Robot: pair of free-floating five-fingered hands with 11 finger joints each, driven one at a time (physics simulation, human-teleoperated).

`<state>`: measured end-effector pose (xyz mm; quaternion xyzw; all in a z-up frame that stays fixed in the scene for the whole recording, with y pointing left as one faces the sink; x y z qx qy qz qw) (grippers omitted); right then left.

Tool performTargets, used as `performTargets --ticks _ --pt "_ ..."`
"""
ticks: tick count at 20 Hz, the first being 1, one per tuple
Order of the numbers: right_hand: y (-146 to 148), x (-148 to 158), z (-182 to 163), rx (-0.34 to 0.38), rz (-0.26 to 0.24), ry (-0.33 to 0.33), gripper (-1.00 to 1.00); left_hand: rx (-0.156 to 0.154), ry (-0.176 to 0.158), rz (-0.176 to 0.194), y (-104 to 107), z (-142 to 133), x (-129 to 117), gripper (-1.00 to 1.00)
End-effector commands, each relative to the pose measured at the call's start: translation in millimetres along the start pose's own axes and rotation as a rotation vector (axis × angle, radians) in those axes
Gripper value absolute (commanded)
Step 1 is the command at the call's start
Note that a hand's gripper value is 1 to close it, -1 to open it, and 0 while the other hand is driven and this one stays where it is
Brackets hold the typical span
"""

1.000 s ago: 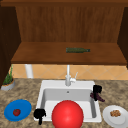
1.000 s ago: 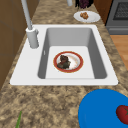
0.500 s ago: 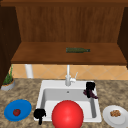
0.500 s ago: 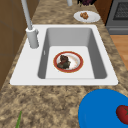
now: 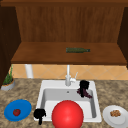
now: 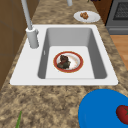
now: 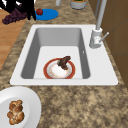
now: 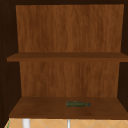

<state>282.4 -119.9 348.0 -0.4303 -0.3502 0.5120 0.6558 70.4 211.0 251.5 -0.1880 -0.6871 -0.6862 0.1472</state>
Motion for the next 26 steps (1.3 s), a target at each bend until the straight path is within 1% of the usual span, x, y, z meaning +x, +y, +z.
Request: performTargets --ticks 1,6,12,14,16,18,19,20,23,26 --pt "-6 16 23 -0.026 -0.003 -0.008 1.00 0.000 0.000 0.000 0 0 0 0.00" --pt "-14 39 51 -0.022 -0.003 -0.004 1.00 0.000 0.000 0.000 0 0 0 0.00" --pt "-25 60 83 -0.004 -0.009 -0.019 1.00 0.000 0.000 0.000 0 0 0 0.00" --pt "-26 59 100 0.002 -0.020 -0.030 1.00 0.000 0.000 0.000 0 0 0 0.00" --pt "-29 64 113 -0.021 -0.029 -0.032 1.00 0.000 0.000 0.000 0 0 0 0.00" --pt "-35 66 120 -0.009 -0.055 -0.047 1.00 0.000 0.000 0.000 0 0 0 0.00" --pt "-40 65 127 -0.009 -0.061 -0.052 1.00 0.000 0.000 0.000 0 0 0 0.00" --pt "-48 69 126 -0.002 -0.062 -0.051 1.00 0.000 0.000 0.000 0 0 0 0.00" --pt "-70 69 138 0.015 -0.049 -0.043 1.00 0.000 0.000 0.000 0 0 0 0.00" --pt "-85 66 158 0.005 -0.043 -0.041 1.00 0.000 0.000 0.000 0 0 0 0.00"
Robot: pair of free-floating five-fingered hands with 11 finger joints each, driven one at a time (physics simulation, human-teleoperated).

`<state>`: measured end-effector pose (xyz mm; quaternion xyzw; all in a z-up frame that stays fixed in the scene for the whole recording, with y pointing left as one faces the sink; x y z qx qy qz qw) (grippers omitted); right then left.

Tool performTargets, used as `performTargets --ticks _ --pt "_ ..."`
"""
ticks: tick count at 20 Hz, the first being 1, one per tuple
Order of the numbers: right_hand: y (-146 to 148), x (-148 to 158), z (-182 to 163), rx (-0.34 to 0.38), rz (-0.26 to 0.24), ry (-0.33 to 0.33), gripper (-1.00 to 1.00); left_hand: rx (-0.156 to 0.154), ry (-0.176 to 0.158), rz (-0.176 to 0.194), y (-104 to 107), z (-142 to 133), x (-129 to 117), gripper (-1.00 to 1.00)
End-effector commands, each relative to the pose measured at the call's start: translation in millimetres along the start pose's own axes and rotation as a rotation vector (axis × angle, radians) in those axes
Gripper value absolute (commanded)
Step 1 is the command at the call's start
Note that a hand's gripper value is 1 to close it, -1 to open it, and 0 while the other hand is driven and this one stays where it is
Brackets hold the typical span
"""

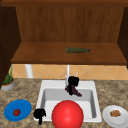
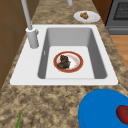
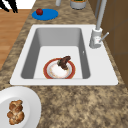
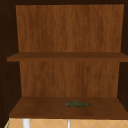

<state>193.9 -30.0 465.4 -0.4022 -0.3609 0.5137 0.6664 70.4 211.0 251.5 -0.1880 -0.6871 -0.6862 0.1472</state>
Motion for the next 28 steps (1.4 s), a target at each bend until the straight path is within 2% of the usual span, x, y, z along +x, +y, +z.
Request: performTargets --ticks 1,6,9,15,21,28 --pt "-25 -1 21 -0.037 -0.006 -0.006 1.00 0.000 0.000 0.000 0 0 0 0.00" --pt "-57 1 45 -0.030 -0.006 -0.004 1.00 0.000 0.000 0.000 0 0 0 0.00" --pt "-66 6 81 -0.021 -0.015 -0.005 1.00 0.000 0.000 0.000 0 0 0 0.00" --pt "-80 17 124 -0.001 -0.024 -0.002 1.00 0.000 0.000 0.000 0 0 0 0.00" --pt "-112 39 165 0.018 0.011 -0.004 1.00 0.000 0.000 0.000 0 0 0 0.00" --pt "-153 51 200 0.028 0.016 -0.014 1.00 0.000 0.000 0.000 0 0 0 0.00"
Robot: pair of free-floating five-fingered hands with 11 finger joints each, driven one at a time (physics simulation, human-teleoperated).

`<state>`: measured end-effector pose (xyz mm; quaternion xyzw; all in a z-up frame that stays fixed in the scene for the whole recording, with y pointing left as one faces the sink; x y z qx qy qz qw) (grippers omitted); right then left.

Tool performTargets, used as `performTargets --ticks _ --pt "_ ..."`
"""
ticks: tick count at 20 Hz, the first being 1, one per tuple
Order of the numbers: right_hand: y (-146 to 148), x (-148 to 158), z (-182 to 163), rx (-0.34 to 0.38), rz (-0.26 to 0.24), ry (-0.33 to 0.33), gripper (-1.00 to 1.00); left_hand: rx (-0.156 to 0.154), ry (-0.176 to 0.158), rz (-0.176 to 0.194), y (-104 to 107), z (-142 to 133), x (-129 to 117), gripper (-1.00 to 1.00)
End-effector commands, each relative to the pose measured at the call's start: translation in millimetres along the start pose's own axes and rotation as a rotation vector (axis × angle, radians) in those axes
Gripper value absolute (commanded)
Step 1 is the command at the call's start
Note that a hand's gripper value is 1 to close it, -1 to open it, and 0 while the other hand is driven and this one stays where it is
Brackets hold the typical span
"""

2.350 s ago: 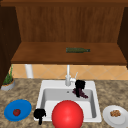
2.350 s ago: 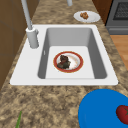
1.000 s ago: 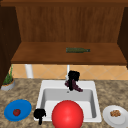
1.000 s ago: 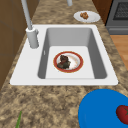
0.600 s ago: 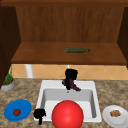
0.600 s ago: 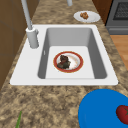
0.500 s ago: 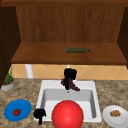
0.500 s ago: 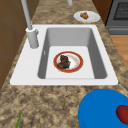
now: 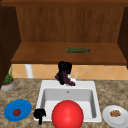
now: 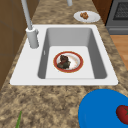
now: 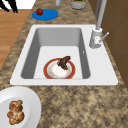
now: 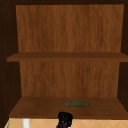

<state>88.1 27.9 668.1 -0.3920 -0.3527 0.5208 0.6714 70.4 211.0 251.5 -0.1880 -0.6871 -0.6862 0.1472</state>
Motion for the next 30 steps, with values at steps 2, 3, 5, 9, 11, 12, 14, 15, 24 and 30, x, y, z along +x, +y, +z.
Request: performTargets --ticks 2,3,5,9,11,12,14,15,24,30 --pt "-33 5 21 -0.004 0.011 -0.016 1.00 0.000 0.000 0.000 0 0 0 0.00" --pt "-39 6 26 -0.006 0.009 -0.014 1.00 0.000 0.000 0.000 0 0 0 0.00" --pt "-52 7 35 -0.009 0.005 -0.015 1.00 0.000 0.000 0.000 0 0 0 0.00" --pt "-78 8 55 -0.018 -0.001 -0.011 1.00 0.000 0.000 0.000 0 0 0 0.00" --pt "-92 8 63 -0.020 -0.001 -0.011 1.00 0.000 0.000 0.000 0 0 0 0.00" --pt "-101 10 64 -0.020 -0.001 -0.012 1.00 0.000 0.000 0.000 0 0 0 0.00" --pt "-115 11 70 -0.016 0.004 -0.035 1.00 0.000 0.000 0.000 0 0 0 0.00" --pt "-122 11 75 -0.010 0.013 -0.051 1.00 0.000 0.000 0.000 0 0 0 0.00" --pt "-177 26 62 0.016 -0.019 -0.062 1.00 0.000 0.000 0.000 0 0 0 0.00" --pt "-180 44 8 0.014 -0.005 -0.021 1.00 0.000 0.000 0.000 0 0 0 0.00"
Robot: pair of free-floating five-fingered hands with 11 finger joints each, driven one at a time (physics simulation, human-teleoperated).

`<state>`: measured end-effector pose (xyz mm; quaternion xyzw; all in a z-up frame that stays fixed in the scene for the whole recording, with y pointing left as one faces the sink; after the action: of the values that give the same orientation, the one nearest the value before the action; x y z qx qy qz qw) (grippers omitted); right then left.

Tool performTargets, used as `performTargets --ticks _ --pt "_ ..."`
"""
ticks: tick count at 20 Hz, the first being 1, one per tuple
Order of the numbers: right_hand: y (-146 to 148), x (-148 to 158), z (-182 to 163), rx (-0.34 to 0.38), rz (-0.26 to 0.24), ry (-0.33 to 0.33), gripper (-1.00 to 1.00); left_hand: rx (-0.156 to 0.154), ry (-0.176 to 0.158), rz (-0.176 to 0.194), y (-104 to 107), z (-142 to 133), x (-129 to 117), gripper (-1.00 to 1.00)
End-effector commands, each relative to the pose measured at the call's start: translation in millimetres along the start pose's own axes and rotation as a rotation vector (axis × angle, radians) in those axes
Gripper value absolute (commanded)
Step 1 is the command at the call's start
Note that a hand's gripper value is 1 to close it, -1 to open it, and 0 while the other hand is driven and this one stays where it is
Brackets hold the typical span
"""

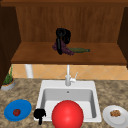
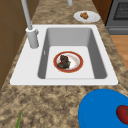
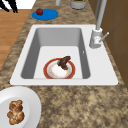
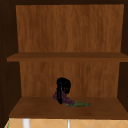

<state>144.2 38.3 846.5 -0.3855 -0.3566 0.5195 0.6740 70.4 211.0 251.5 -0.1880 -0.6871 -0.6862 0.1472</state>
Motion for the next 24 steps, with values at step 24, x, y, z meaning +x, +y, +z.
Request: performTargets --ticks 24 --pt "77 74 -271 -0.014 0.000 0.018 1.00 0.000 0.000 0.000 0 0 0 0.00"
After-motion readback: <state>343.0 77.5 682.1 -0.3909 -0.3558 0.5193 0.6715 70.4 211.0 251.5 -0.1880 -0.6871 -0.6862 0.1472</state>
